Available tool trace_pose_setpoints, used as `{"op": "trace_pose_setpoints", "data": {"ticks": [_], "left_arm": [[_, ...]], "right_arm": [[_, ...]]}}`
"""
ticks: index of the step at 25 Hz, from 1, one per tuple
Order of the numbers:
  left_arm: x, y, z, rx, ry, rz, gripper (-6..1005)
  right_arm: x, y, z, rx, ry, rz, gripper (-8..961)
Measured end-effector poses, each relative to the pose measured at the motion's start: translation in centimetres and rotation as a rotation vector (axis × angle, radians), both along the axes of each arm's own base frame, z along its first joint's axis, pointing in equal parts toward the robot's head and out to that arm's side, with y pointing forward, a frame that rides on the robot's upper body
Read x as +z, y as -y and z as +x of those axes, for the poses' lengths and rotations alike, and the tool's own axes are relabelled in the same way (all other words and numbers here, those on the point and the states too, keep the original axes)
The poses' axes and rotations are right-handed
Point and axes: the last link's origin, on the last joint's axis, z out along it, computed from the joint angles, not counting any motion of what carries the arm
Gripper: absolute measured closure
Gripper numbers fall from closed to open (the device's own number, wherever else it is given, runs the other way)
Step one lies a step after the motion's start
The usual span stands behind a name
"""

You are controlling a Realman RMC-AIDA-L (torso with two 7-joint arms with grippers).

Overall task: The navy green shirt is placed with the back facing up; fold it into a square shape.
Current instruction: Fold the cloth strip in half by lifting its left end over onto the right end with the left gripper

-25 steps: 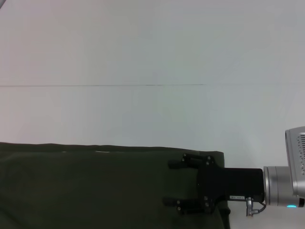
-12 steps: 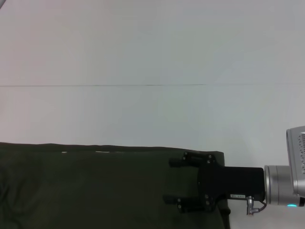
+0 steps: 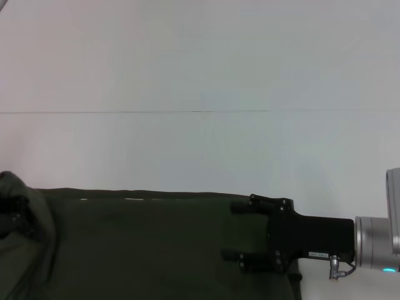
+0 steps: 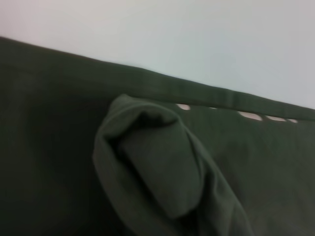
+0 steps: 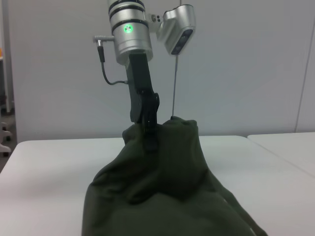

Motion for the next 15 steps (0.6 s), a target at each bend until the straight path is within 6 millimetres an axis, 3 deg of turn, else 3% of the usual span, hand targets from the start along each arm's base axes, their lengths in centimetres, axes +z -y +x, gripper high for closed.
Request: {"op": "trace_pose_setpoints", "data": {"ticks": [15], "left_arm": [[-3.8, -0.3, 6.0, -0.016, 0.337, -0.064, 949]], "right_arm": [[0.5, -0.3, 1.0, -0.056, -0.004, 0.065, 80]]}}
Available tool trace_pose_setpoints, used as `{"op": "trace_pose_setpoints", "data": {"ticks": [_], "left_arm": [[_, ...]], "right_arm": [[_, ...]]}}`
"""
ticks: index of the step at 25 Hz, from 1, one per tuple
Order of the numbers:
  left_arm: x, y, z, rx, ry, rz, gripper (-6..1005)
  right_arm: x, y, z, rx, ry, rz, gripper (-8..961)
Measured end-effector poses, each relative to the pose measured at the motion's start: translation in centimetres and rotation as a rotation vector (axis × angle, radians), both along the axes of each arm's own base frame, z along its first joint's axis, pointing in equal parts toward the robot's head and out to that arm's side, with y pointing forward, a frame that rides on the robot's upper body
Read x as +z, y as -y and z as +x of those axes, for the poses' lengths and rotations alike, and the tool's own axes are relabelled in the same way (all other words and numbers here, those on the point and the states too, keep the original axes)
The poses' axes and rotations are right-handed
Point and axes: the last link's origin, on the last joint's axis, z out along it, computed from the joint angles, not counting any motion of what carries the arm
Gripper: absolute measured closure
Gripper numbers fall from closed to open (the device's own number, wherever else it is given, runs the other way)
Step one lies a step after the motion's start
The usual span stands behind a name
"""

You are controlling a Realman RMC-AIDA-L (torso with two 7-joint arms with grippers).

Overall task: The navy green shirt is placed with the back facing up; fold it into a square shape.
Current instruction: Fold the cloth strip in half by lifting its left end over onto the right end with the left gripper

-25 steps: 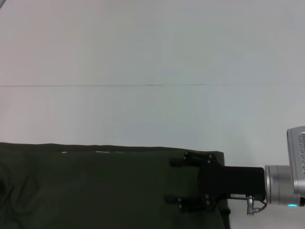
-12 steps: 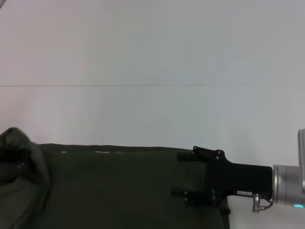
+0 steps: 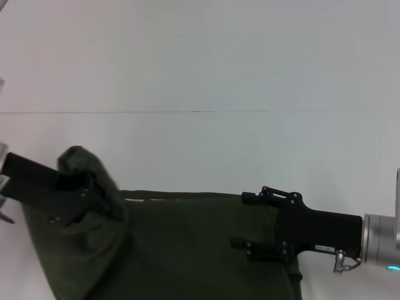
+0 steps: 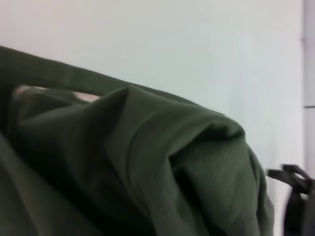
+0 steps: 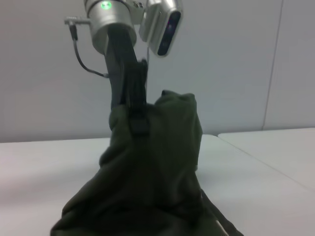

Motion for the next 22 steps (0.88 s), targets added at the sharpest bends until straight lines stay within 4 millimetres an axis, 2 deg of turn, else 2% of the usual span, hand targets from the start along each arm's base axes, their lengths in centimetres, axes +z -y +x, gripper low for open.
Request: {"op": "trace_pose_setpoints", "data": {"ticks": [9, 22], "left_arm": [[-3.1, 0.1, 2.0, -0.013, 0.097, -0.066, 948], [-7.3, 0.1, 2.4, 0.035, 0.171, -0.061, 947]], "right_arm": [[-0.1, -0.2, 0.3, -0.013, 0.022, 0.01, 81], [-0.1, -0.3, 0.3, -0.02, 0.021, 0.017, 81]]}}
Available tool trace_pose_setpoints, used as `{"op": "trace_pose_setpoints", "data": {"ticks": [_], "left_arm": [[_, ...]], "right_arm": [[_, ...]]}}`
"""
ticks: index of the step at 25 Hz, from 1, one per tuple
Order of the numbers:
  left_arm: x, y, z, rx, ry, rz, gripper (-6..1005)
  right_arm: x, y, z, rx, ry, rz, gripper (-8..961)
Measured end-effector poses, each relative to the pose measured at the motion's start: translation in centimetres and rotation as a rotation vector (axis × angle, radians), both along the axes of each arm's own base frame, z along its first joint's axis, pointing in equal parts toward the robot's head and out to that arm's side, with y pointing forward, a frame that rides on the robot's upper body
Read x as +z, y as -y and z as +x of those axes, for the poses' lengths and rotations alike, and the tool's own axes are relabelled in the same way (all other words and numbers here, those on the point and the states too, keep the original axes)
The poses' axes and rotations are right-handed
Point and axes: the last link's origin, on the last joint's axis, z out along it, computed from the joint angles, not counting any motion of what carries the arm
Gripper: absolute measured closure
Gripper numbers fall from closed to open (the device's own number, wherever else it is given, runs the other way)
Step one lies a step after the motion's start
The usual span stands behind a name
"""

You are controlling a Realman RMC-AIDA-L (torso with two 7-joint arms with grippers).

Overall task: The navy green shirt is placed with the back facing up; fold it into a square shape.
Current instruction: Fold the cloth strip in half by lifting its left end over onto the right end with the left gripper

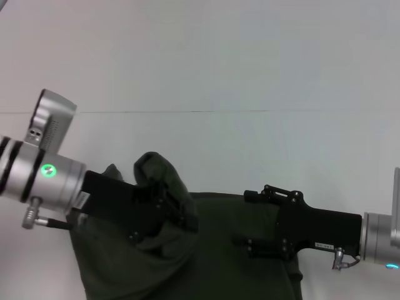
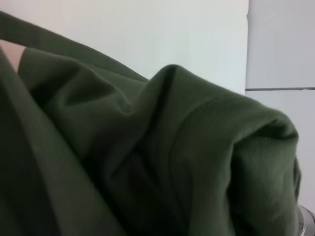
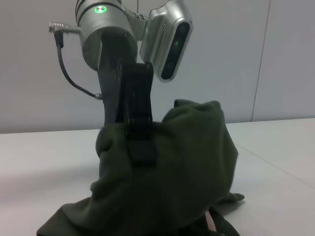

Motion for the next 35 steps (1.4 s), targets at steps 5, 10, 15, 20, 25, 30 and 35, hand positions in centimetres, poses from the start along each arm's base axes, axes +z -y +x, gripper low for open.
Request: {"op": "trace_pose_setpoints", "data": {"ticks": [5, 10, 15, 20, 25, 30, 35], "left_arm": [[-1.4, 0.1, 0.2, 0.006, 0.0, -0.007, 946], [-2.0, -0.1, 0.5, 0.007, 0.027, 0.018, 946], [-3.0, -0.1, 0.7, 0.017, 0.058, 0.033, 945], [-4.3, 0.1, 0.5, 0.025, 0.059, 0.043, 945], [-5.2, 0.3, 0.3, 0.034, 0.063, 0.042, 944], [-6.1, 0.9, 0.6, 0.014, 0.079, 0.036, 944], [-6.3, 0.8, 0.3, 0.017, 0.077, 0.054, 943]], "right_arm": [[0.0, 0.0, 0.0, -0.002, -0.001, 0.003, 81], [0.1, 0.0, 0.2, -0.008, 0.004, 0.007, 82], [0.6, -0.1, 0.8, -0.015, 0.023, 0.03, 82], [0.8, 0.1, 1.2, -0.022, 0.029, 0.04, 82], [0.9, 0.2, 1.4, -0.029, 0.03, 0.044, 82], [0.9, -0.1, 1.7, -0.044, 0.048, 0.056, 82], [0.8, 0.0, 1.7, -0.043, 0.05, 0.052, 82]]}}
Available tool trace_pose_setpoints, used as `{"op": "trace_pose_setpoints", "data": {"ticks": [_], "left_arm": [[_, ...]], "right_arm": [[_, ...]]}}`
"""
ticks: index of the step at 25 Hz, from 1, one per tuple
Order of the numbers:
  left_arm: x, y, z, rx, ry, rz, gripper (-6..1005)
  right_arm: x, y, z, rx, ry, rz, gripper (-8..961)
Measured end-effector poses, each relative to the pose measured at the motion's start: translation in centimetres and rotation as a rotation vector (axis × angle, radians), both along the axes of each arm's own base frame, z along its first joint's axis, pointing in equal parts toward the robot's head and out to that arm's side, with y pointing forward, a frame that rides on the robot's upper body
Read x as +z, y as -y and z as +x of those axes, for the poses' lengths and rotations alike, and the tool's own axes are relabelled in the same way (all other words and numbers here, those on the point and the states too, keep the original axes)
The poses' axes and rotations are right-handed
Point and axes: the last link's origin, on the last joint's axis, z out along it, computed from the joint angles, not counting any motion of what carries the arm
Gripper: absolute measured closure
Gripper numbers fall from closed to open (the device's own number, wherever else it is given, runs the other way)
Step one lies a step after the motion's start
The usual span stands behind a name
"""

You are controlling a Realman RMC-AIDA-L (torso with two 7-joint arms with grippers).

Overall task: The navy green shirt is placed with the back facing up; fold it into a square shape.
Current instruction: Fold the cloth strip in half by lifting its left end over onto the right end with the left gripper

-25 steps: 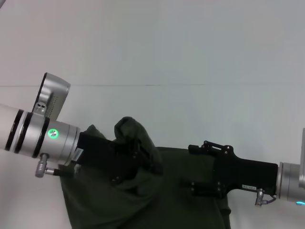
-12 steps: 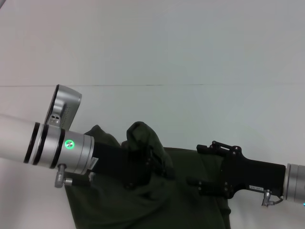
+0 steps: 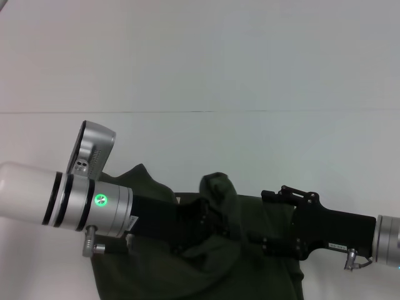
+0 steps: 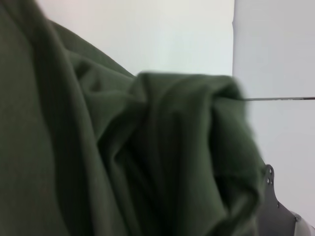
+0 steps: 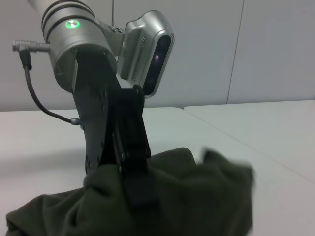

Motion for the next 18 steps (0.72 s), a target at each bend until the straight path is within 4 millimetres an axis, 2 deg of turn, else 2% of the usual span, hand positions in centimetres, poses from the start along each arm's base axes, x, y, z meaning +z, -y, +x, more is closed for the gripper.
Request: {"op": "trace_pose_setpoints", "data": {"ticks": [3, 9, 14, 18], "left_arm": [[0.1, 0.0, -0.1, -0.003, 0.011, 0.008, 828], [0.5, 0.5, -0.4, 0.005, 0.057, 0.008, 695], [1.7, 1.2, -0.1, -0.003, 0.147, -0.012, 589], [3.3, 1.5, 0.3, -0.091, 0.225, 0.005, 505]], "right_arm": [[0.0, 0.1, 0.2, -0.004, -0.001, 0.001, 83], [0.4, 0.1, 0.4, -0.007, 0.005, 0.014, 83], [0.9, 0.1, 0.8, -0.01, 0.017, 0.031, 83], [1.3, 0.1, 0.7, -0.015, 0.001, 0.035, 83]]}}
